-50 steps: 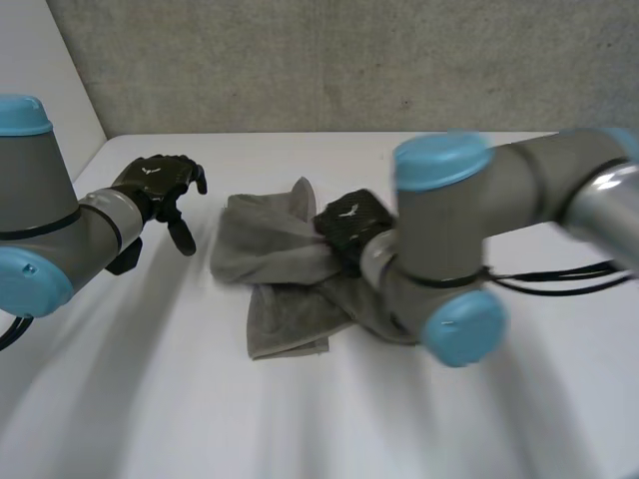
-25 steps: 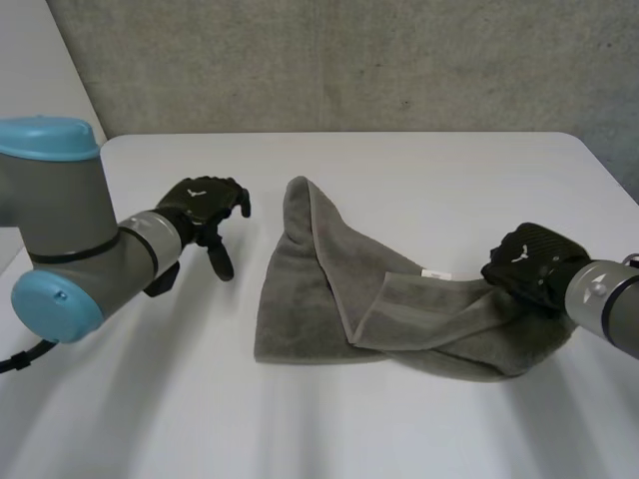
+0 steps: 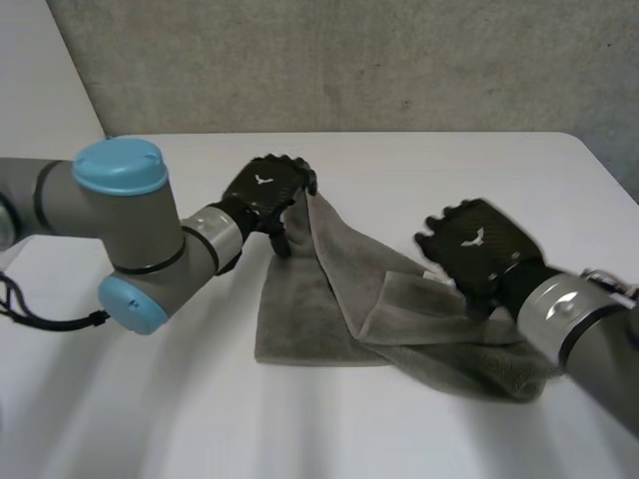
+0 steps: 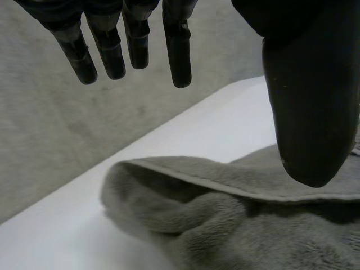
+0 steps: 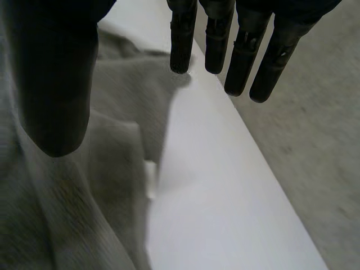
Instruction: Fold the towel.
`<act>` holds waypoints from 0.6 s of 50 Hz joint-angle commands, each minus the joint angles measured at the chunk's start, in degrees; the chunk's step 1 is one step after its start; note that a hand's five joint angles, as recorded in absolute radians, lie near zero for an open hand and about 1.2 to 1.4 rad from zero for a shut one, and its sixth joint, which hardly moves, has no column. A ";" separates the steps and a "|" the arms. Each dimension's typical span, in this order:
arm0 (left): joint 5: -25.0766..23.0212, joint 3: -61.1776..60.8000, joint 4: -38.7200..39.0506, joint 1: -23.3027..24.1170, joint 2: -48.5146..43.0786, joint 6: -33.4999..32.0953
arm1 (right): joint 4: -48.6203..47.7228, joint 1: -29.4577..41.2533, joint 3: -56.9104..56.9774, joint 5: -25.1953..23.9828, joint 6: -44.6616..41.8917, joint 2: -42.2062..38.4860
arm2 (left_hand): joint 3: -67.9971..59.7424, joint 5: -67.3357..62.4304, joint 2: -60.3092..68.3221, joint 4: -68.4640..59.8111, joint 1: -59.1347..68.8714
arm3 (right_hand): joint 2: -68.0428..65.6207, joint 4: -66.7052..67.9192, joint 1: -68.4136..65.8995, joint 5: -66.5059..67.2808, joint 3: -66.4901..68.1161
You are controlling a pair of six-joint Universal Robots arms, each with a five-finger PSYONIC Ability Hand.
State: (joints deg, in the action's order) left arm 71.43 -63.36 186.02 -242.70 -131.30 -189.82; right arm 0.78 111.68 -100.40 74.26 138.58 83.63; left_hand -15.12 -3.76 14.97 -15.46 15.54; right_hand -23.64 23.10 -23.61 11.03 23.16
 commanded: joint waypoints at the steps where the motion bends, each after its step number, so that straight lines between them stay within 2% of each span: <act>1: -2.52 3.51 -8.29 0.30 -3.70 -0.20 | -3.67 6.00 -3.39 0.19 1.25 -3.46 | 1.37 0.01 -1.23 1.71 -1.79 | 2.28 -1.75 2.26 0.33 -1.81; 7: -2.09 -3.06 -13.05 0.21 0.59 -0.20 | -4.82 8.20 -3.57 0.54 1.42 -8.47 | 1.37 0.01 -1.23 1.71 -1.79 | 1.28 -0.75 1.25 1.33 -0.80; 16: 0.38 -15.66 -13.06 -0.05 9.40 -0.11 | -9.92 8.21 -2.08 0.80 3.10 -13.84 | 1.04 -0.33 -0.89 1.38 -1.46 | -6.13 6.66 -6.15 8.74 6.61; 18: 1.60 -19.33 -12.79 -0.05 11.85 -0.11 | -11.75 8.12 -1.20 0.89 4.58 -15.42 | 1.21 -0.16 -1.06 1.54 -1.63 | -15.16 15.69 -15.18 17.76 15.63; 19: 1.61 -19.35 -12.79 -0.05 11.86 -0.11 | -11.76 8.12 -1.20 0.89 4.59 -15.42 | 1.21 -0.16 -1.06 1.54 -1.63 | -15.21 15.74 -15.24 17.82 15.69; 21: 1.96 -20.67 -12.53 -0.05 12.38 -0.11 | -13.16 8.12 0.38 1.07 6.69 -16.91 | 1.21 -0.16 -1.06 1.54 -1.63 | -27.26 27.80 -27.29 29.87 27.74; 22: 2.39 -21.71 -12.27 0.21 12.56 -0.11 | -13.17 8.12 0.38 1.07 6.70 -16.92 | 1.21 -0.16 -1.06 1.54 -1.63 | -27.32 27.85 -27.35 29.93 27.80; 23: 2.83 -22.59 -11.92 0.30 12.56 -0.11 | -13.43 8.12 1.34 1.07 7.66 -17.61 | 1.21 -0.16 -1.06 1.54 -1.63 | -35.15 35.68 -35.17 37.76 35.63; 24: 2.84 -22.60 -11.91 0.30 12.56 -0.11 | -13.43 8.12 1.35 1.07 7.67 -17.62 | 1.21 -0.16 -1.06 1.54 -1.63 | -35.23 35.76 -35.25 37.84 35.71; 26: 4.23 -24.18 -10.43 1.00 12.04 -0.11 | -13.61 8.12 4.06 1.15 9.42 -19.28 | 1.21 -0.16 -1.06 1.54 -1.63 | -46.29 46.82 -46.31 48.90 46.77; 30: 6.53 -25.06 -8.31 2.15 11.51 -0.11 | -13.61 8.12 7.94 2.21 10.48 -21.66 | 1.04 -0.33 -0.89 1.38 -1.46 | -56.36 56.90 -56.39 58.97 56.84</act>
State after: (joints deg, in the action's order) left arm 75.08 -86.88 174.91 -242.02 -118.74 -189.93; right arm -12.79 119.79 -97.60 75.46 146.93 65.04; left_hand -15.12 -3.87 14.97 -15.46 15.54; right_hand -71.39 71.15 -71.72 61.18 70.99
